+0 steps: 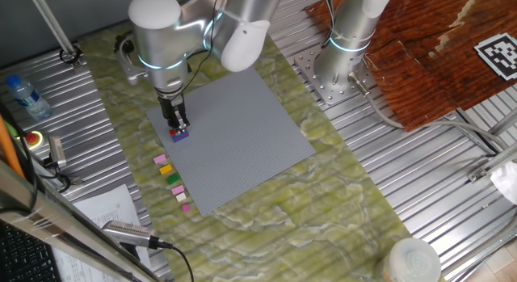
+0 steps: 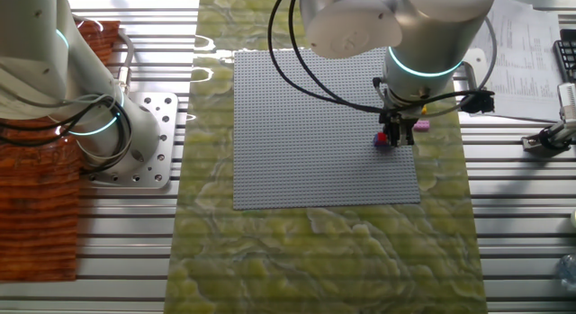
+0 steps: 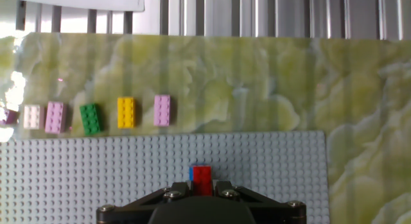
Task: Stack small Lego blocks one on top of the other
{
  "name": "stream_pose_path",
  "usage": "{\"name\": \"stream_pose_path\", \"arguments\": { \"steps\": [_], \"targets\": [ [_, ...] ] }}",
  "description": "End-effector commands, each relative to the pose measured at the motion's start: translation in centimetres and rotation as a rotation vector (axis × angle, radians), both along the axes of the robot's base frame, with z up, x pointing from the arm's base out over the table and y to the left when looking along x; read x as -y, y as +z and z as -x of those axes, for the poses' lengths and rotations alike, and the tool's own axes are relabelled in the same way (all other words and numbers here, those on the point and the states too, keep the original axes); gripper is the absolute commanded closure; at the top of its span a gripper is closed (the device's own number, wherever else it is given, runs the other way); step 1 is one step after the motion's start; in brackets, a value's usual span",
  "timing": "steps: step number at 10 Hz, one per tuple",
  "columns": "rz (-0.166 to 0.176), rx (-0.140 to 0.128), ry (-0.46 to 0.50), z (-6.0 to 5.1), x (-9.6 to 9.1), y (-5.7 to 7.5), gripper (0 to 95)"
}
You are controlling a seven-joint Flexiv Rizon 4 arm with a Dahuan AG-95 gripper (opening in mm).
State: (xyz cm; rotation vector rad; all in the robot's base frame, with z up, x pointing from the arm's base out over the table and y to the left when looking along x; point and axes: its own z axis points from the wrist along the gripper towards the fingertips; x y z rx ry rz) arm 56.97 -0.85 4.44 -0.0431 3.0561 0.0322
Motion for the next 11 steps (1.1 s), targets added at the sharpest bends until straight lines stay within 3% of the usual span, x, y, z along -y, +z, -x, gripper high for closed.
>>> {"name": "stream_pose_path", "arguments": {
  "steps": [1,11],
  "targets": [
    [0.002,-0.001,-0.002,0.12,-0.07,0.01,95.0],
    [0.01,-0.001,-0.006,0.2,-0.39,-0.17,95.0]
  ]
}}
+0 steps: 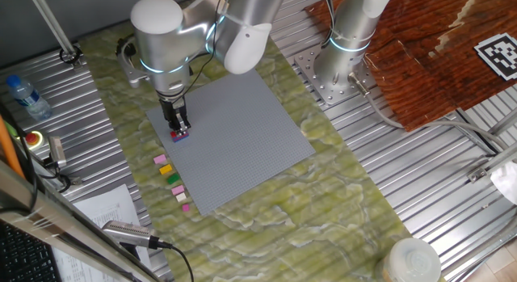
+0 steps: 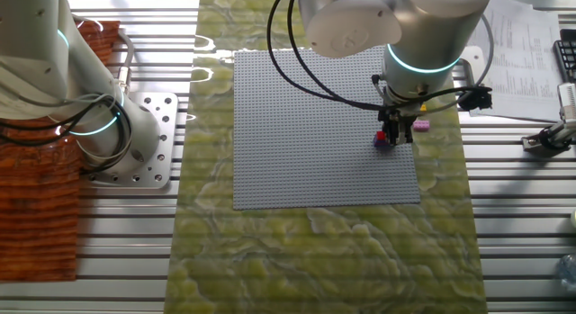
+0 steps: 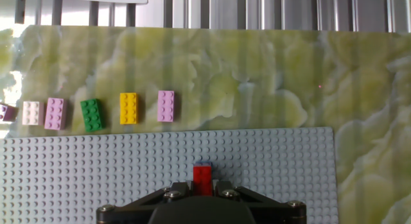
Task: Stack small Lego blocks one on top of the other
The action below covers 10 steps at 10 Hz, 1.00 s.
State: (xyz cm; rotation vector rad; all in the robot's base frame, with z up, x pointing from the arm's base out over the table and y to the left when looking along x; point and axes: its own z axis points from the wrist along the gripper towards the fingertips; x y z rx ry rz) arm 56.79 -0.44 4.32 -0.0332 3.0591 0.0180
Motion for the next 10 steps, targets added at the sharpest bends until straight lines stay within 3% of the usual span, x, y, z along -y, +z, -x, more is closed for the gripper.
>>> {"name": "stream_pose_path", "arguments": {
  "steps": [1,10],
  "targets": [
    [0.001,0.002,0.001,0.03,0.03,-0.02,95.0],
    [0.009,-0.003,-0.002,0.02,0.1,-0.06,95.0]
  ]
}}
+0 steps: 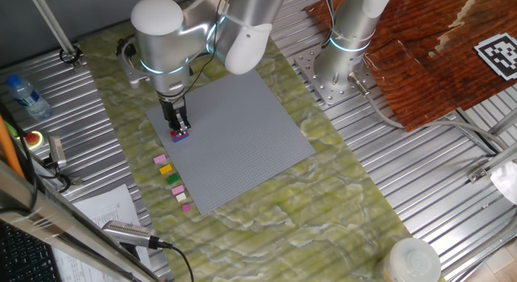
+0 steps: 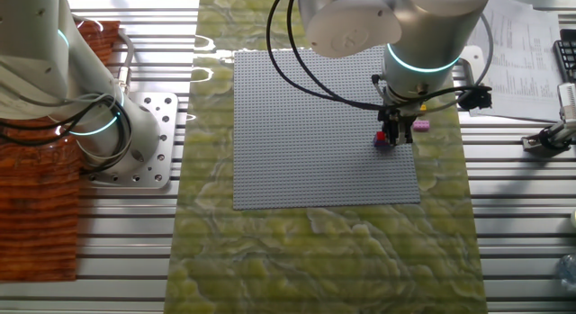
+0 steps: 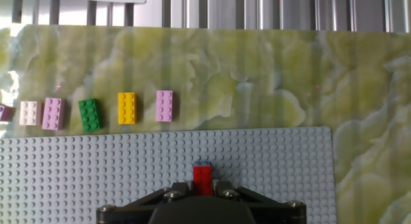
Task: Stack small Lego blocks one on top of the other
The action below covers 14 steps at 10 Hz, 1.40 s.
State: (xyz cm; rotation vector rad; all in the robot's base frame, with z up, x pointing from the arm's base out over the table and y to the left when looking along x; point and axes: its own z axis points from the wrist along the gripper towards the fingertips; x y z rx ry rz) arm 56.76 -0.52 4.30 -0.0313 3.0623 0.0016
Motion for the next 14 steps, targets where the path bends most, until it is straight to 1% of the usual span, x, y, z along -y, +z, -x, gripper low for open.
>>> {"name": "stream_pose_path", "arguments": {
  "steps": [1,11,14],
  "targets": [
    [-0.005,-0.003,-0.003,0.01,0.05,-0.13,95.0],
    [-0.009,-0.008,0.013,0.15,0.05,-0.29,95.0],
    [-0.007,-0.005,0.01,0.07,-0.06,-0.67,95.0]
  ]
}}
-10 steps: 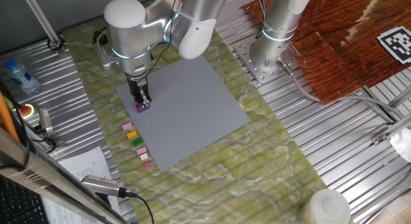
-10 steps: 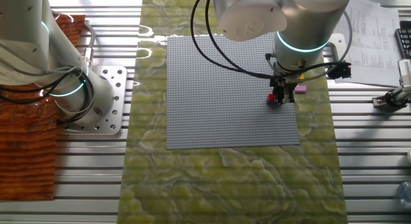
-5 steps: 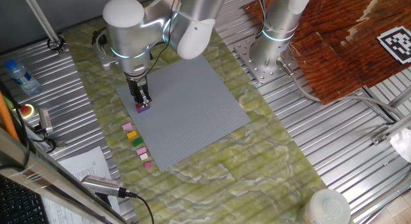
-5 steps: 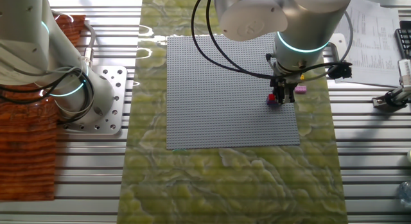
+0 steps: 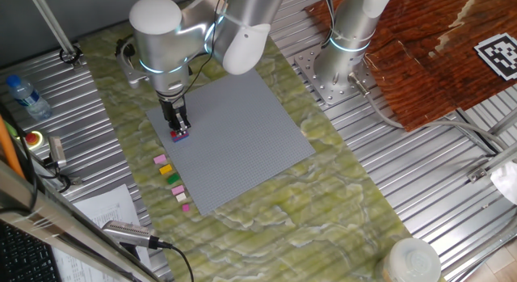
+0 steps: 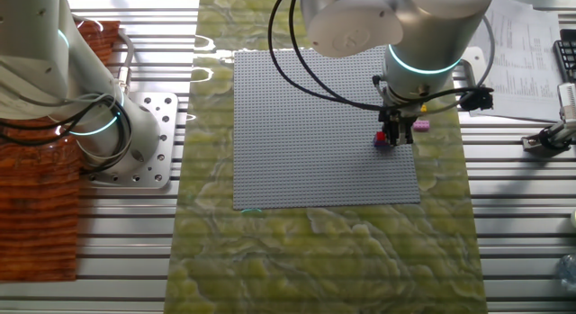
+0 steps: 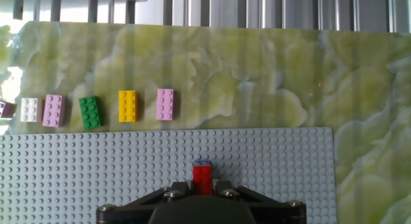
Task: Stack small Lego blocks one on top of the other
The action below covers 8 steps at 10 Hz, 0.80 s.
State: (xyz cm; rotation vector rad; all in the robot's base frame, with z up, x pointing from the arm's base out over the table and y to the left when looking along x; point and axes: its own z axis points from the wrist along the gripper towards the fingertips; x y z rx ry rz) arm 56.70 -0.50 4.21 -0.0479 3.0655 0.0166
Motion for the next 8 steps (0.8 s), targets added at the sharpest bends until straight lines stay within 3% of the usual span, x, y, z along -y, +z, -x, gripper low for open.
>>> {"name": "stream_pose_path", "arguments": {
  "steps": [1,8],
  "targets": [
    [0.005,-0.001,0.0,0.0,0.0,-0.6,95.0],
    [0.013,-0.003,0.004,-0.2,-0.1,-1.8,95.0]
  ]
}}
